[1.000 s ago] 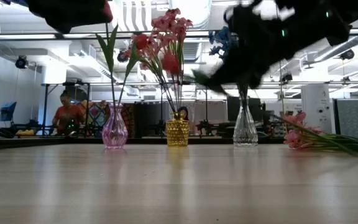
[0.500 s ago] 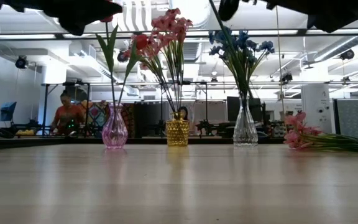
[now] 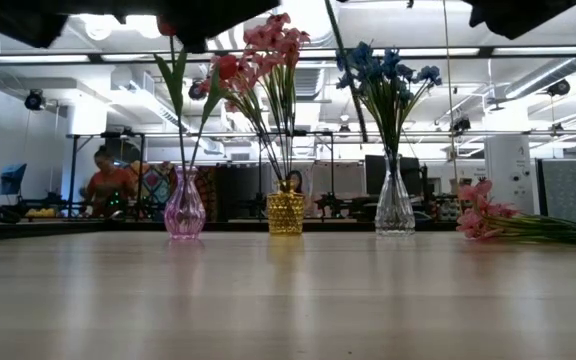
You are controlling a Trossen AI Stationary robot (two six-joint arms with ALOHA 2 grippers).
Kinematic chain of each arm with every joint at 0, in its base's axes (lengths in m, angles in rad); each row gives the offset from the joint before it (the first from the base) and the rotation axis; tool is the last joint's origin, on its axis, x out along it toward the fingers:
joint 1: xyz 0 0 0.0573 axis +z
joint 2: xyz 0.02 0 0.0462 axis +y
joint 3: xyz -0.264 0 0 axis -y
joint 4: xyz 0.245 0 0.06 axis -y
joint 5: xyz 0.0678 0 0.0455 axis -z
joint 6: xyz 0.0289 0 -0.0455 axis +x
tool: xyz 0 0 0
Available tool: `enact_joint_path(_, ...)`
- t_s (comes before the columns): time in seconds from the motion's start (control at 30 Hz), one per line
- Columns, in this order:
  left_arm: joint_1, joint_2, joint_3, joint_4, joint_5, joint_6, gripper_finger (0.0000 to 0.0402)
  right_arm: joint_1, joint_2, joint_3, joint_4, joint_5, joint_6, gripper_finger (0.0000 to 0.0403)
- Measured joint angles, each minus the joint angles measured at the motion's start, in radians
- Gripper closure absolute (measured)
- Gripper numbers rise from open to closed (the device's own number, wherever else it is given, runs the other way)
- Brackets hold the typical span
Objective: Sort flowers into vase by color
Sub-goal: Put the red flower into the violet vase
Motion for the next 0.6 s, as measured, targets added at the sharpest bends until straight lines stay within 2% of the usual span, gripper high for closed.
enact_joint_path(0.1, 0.02, 0.057, 0.05, 0.02, 0.138, -0.002, 0.019, 0.0, 0.024, 0.021, -0.001, 0.0, -0.022, 0.039)
enact_joint_path(0.17, 0.028, 0.088, 0.088, 0.021, 0.17, -0.007, 0.019, 0.0, 0.033, 0.028, -0.001, 0.0, -0.031, 0.039)
enact_joint_path(0.43, 0.033, 0.134, 0.144, 0.02, 0.176, 0.026, 0.0196, 0.0, 0.044, 0.037, 0.0, 0.0, -0.044, 0.039)
enact_joint_path(0.6, 0.035, 0.117, 0.129, 0.021, 0.149, 0.026, 0.0251, 0.0, 0.045, 0.037, -0.001, 0.0, -0.047, 0.039)
